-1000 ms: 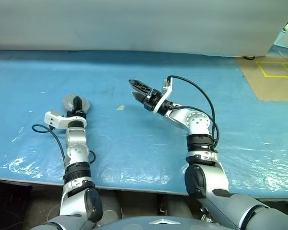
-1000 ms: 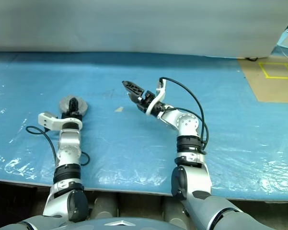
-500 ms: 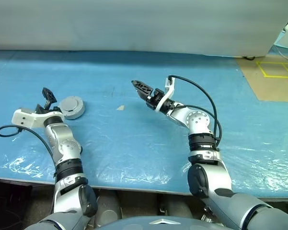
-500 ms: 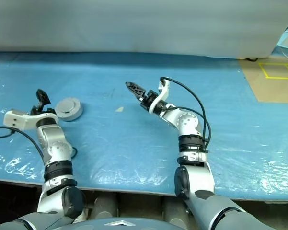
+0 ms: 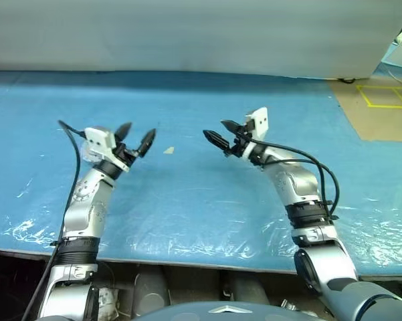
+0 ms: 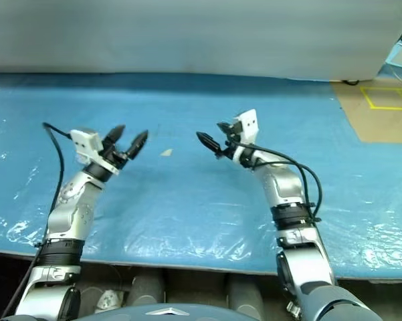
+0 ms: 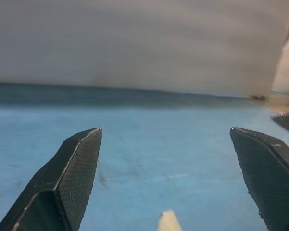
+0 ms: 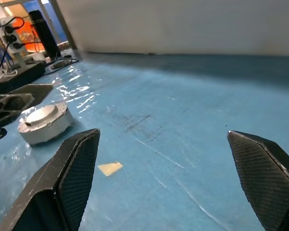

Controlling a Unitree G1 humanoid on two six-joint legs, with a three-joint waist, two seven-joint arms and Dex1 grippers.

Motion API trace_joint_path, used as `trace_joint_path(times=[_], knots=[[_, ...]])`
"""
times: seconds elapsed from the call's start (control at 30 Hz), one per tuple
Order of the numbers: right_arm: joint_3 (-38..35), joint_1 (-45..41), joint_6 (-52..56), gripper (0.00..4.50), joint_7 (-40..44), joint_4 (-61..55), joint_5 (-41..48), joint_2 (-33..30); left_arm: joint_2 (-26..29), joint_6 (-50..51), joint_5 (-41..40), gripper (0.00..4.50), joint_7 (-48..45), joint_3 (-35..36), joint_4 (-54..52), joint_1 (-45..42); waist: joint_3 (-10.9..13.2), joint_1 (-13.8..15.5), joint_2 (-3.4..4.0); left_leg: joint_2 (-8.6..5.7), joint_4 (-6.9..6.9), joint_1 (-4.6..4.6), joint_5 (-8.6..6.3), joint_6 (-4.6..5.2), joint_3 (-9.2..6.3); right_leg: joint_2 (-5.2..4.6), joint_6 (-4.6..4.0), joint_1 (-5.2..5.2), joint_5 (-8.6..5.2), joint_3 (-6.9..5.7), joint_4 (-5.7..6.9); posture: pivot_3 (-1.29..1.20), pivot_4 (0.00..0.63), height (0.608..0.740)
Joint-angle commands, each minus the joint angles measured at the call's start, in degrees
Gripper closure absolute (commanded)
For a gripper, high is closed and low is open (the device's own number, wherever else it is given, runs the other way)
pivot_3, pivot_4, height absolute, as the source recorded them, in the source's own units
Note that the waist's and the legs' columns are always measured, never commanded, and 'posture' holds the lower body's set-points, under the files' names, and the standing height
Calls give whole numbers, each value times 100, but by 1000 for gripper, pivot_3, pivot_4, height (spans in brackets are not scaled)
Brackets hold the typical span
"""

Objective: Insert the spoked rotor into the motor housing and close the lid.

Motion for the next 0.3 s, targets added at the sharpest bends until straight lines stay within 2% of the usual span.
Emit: trace_joint_path(times=[0.03,0.13,0.3], knots=[[0,152,-623,0,388,-430,-125,-220,100,-40,5,13,-399,-106,-615,143,0,-11,0,0,0,2,0,0,1,1,0,0,0,2,2,0,150,740],[122,523,-1176,0,804,-434,-356,-500,172,-57,203,13,-599,-312,-892,362,0,-1,0,0,0,13,0,1,6,2,-11,0,-6,15,13,0,150,740],[247,916,-1196,0,1169,-648,-326,-646,182,4,388,13,-659,-436,-1041,490,0,6,0,-2,0,16,-1,3,11,-1,-24,6,-15,22,5,0,150,740]])
